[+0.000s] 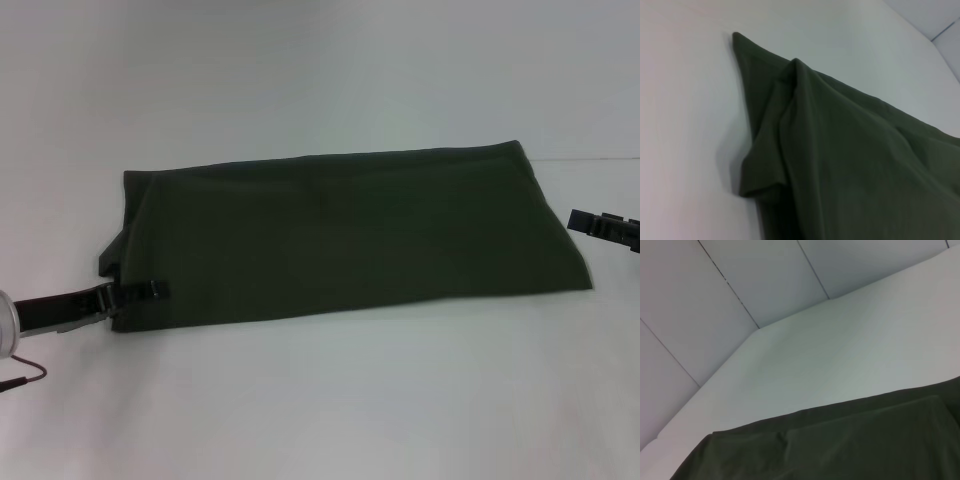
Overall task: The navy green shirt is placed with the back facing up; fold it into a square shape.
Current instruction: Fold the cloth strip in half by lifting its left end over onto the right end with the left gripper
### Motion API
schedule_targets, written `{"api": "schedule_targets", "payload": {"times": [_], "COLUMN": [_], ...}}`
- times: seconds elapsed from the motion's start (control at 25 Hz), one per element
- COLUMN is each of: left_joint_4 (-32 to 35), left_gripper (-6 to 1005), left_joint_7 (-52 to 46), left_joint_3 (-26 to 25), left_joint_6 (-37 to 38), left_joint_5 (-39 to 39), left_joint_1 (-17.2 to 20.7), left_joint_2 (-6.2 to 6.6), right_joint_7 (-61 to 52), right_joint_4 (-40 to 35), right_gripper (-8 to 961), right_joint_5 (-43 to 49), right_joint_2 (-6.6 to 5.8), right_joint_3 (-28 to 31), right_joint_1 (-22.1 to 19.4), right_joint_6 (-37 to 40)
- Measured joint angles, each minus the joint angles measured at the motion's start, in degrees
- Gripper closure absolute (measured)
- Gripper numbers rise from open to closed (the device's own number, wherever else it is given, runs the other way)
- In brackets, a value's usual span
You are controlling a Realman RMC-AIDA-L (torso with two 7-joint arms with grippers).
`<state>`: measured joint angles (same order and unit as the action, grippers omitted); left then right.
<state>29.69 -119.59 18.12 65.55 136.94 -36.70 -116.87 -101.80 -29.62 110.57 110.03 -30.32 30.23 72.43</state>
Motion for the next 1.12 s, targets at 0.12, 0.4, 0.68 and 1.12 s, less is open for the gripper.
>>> {"api": "schedule_targets", "payload": {"times": [0.12, 0.4, 0.68, 1.12], "left_joint_4": [0.1, 0.3, 0.4, 0.4], "left_gripper": [183, 195, 207, 270], "left_joint_7": [-0.1, -0.2, -0.8, -1.0], "left_joint_3": [0.0, 0.0, 0.0, 0.0], "left_joint_6": [0.3, -0.2, -0.3, -1.3], "left_joint_5": [0.6, 1.2, 2.7, 2.7], "left_joint_1": [-0.1, -0.2, -0.5, -0.7], "left_joint_2": [0.1, 0.18, 0.25, 0.34], "right_joint_7": [-0.1, -0.2, -0.2, -0.2], "right_joint_4": [0.0, 0.0, 0.0, 0.0], "right_gripper": [163, 164, 165, 166], "right_joint_5": [0.0, 0.1, 0.1, 0.3], "right_joint_2": [-0.01, -0.01, -0.01, -0.04], "right_joint_3": [0.0, 0.0, 0.0, 0.0], "right_joint_1": [0.0, 0.1, 0.0, 0.0], "right_joint_6": [0.0, 0.0, -0.1, -0.1]}}
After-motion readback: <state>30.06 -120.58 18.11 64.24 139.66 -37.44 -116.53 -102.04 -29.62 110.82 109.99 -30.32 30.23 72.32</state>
